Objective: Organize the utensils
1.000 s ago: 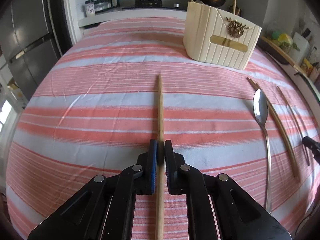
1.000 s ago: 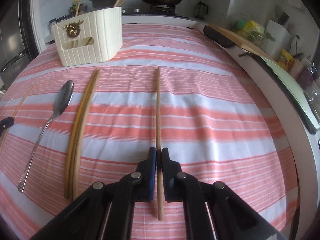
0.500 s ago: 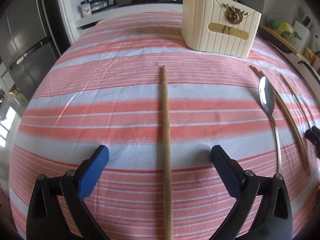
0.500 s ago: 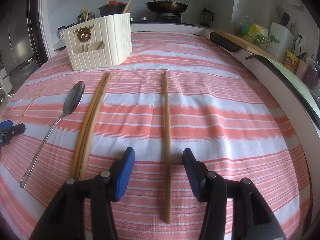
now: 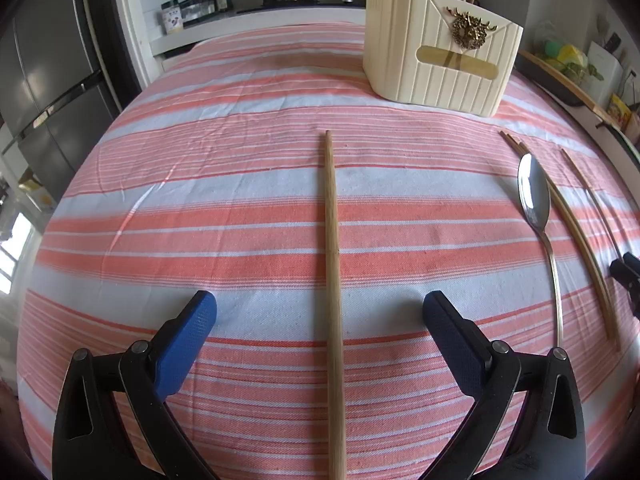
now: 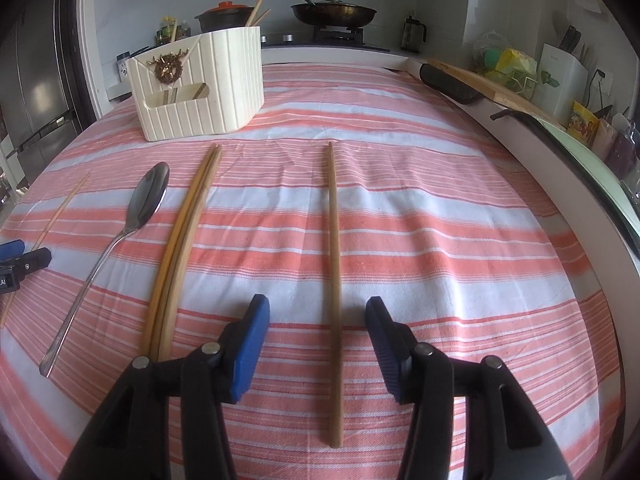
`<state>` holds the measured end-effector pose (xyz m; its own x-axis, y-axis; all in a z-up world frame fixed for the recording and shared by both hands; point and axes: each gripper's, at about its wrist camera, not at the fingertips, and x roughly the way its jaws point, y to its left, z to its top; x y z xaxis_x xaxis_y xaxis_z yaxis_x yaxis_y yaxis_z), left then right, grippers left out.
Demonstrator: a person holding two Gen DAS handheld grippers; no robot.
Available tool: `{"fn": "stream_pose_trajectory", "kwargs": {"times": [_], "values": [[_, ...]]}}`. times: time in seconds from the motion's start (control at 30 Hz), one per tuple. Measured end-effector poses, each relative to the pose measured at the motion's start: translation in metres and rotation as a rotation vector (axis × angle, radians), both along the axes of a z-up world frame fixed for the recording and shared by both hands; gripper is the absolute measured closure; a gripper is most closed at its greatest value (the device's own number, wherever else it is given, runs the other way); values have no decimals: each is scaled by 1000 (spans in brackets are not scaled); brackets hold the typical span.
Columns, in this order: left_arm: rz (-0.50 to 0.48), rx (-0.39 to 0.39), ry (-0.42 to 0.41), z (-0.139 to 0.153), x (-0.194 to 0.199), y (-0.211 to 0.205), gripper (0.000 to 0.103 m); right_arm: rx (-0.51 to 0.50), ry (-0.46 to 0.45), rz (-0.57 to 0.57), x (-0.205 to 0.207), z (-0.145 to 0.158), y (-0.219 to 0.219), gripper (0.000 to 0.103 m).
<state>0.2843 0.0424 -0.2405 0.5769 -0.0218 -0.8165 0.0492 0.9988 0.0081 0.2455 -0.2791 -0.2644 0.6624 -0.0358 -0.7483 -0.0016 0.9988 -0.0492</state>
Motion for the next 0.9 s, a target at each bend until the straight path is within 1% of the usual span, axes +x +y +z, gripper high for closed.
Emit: {"fn": "stream_pose_trajectory", "kwargs": {"times": [0.6,0.7,0.77,0.83,0.9], "values": [[0,-1,-1,0,0,0,1,1,0,1,0,0,0,51],[-21,-6,13,0,1,1,1,10,9,4,1,0,-1,51],[-85,-10,56,2,4,2,1,-6,67,31,6,3,0,51],[-140,-29,98,4,9,6,1,12,147,71,14,6,-4,51],[-173,-53,128,6,16,10,1,35,213,112,23,8,-9,51]]}}
